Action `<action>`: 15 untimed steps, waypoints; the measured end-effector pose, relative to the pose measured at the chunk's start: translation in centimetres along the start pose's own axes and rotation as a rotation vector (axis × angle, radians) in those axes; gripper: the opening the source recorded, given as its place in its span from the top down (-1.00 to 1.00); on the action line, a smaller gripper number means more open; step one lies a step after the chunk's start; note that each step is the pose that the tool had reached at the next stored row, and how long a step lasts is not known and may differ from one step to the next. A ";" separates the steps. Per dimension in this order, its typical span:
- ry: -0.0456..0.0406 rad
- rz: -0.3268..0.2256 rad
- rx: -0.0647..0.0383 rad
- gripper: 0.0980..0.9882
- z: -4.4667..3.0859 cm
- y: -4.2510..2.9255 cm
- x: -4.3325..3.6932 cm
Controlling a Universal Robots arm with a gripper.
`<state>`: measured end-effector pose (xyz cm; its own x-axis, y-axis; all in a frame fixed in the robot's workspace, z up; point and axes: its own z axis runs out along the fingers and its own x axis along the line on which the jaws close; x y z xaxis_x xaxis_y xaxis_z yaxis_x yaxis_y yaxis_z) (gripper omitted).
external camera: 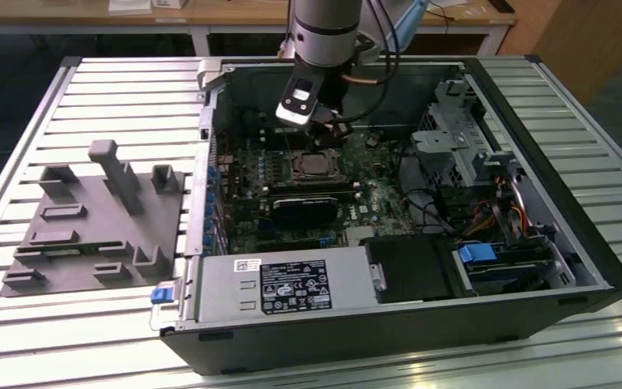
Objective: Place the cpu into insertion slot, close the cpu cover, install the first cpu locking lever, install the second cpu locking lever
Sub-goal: 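Close the cpu cover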
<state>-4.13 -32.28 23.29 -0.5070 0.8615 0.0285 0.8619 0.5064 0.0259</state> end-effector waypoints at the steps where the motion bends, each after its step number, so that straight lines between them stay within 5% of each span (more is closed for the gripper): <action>1: 0.0005 -0.018 0.000 0.99 0.00 0.00 0.00; 15: 0.0071 -0.272 0.008 0.99 0.04 0.00 0.00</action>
<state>-4.13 -32.28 23.25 -0.7201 0.6933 0.0285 0.6938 0.7197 0.0259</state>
